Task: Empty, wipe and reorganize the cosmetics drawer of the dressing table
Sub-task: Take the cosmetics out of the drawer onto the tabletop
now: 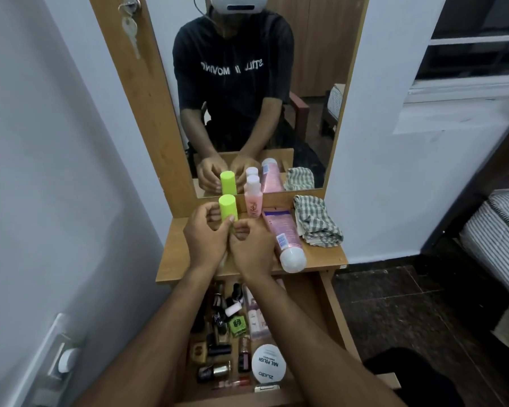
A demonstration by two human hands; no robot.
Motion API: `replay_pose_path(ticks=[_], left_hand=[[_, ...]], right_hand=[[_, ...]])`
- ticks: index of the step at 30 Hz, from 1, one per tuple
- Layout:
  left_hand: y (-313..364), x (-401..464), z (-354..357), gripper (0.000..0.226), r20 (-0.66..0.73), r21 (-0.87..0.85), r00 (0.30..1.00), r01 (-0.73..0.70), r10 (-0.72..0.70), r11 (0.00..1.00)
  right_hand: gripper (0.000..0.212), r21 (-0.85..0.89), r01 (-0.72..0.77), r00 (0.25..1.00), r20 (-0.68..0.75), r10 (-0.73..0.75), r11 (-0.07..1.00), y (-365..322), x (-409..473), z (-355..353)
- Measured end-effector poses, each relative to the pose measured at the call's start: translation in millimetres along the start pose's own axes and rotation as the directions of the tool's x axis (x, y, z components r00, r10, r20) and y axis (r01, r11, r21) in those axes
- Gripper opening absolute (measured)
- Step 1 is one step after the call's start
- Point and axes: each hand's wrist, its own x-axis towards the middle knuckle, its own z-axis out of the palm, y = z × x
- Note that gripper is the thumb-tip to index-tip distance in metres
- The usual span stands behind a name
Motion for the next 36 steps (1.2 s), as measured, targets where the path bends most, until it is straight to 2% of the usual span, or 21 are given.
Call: replay_pose_path(ticks=[4, 7, 10, 16, 25, 28, 30, 33, 36], left_hand=[[-10.8, 3.5, 9.5, 0.027, 0.006, -0.034, 0.995, 0.096, -0.096, 0.995], [-14.1, 7.3, 13.2, 0.024, 0.033, -0.076, 0.989, 0.147, -0.145, 0.986], [-13.9, 8.2, 13.7, 0.018, 0.071, -0.066, 0.989, 0.133, -0.128, 0.989], [-19.3, 10.8, 15.2, 0.028, 0.137, -0.041, 0.983, 0.132, -0.126, 0.99], [-11.3, 2.5, 7.0, 0.028, 0.164, -0.016, 0.979, 0.128, -0.124, 0.992], [-5.0, -15.1, -5.4, 0.024, 0.192, -0.055, 0.964, 0.2, -0.186, 0.978], [2.5, -38.4, -17.4, 0.019, 0.209, -0.079, 0.951, 0.25, -0.229, 0.965], [13.4, -86.6, -37.1, 0.016, 0.176, -0.036, 0.968, 0.191, -0.182, 0.981], [21.2, -131.0, -47.0, 0.014, 0.217, 0.041, 0.966, 0.137, -0.143, 0.99]], right_hand=[[0.036, 0.0, 0.073, 0.99, 0.121, -0.072, 0.997, 3.9, 0.7, -2.0], [0.041, -0.006, 0.086, 0.989, 0.117, -0.085, 0.996, 4.3, 2.2, -2.4], [0.047, -0.012, 0.087, 0.988, 0.127, -0.085, 0.996, 3.9, 2.0, -2.7], [0.051, -0.032, 0.112, 0.983, 0.152, -0.106, 0.993, 5.4, 2.8, 0.2], [0.042, -0.074, 0.16, 0.955, 0.263, -0.136, 0.984, 0.7, 0.7, -15.3], [0.036, -0.004, 0.144, 0.933, 0.334, -0.134, 0.99, 4.0, -10.2, -35.6], [0.027, 0.026, 0.144, 0.939, 0.313, -0.145, 0.989, 13.3, -27.9, -55.0], [0.014, -0.073, 0.139, 0.946, 0.304, -0.111, 0.988, 39.6, -60.4, -83.6], [0.018, -0.297, 0.059, 0.918, 0.391, 0.065, 0.953, 64.5, -77.4, -100.6]])
